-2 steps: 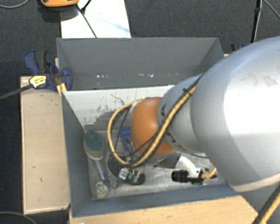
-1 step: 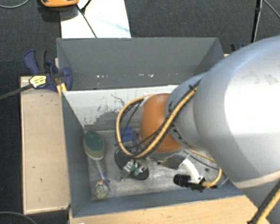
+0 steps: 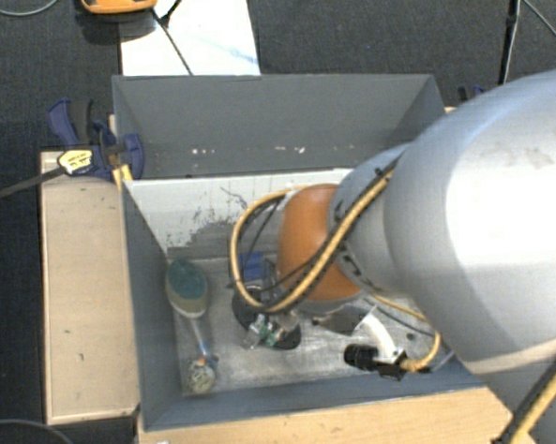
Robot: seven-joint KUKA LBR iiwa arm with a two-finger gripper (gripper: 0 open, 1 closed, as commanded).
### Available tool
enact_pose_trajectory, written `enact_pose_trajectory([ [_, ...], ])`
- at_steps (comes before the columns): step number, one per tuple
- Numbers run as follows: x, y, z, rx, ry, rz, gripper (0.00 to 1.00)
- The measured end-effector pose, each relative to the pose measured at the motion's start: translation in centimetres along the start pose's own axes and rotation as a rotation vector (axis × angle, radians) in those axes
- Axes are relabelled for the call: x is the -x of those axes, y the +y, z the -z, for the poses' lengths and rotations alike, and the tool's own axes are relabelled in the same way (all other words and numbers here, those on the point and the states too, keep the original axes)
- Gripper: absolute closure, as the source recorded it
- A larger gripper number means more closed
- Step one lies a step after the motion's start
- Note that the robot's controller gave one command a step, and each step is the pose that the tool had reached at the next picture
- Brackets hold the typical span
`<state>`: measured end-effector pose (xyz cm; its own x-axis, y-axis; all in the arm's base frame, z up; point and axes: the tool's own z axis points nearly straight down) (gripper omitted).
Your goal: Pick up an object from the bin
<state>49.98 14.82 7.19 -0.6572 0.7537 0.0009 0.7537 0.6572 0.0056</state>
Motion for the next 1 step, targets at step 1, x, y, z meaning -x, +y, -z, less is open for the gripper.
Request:
enact_pose_trajectory([
  [1,-0.01,0.04,1.84,-0.003,-0.002,0.005,1.0],
])
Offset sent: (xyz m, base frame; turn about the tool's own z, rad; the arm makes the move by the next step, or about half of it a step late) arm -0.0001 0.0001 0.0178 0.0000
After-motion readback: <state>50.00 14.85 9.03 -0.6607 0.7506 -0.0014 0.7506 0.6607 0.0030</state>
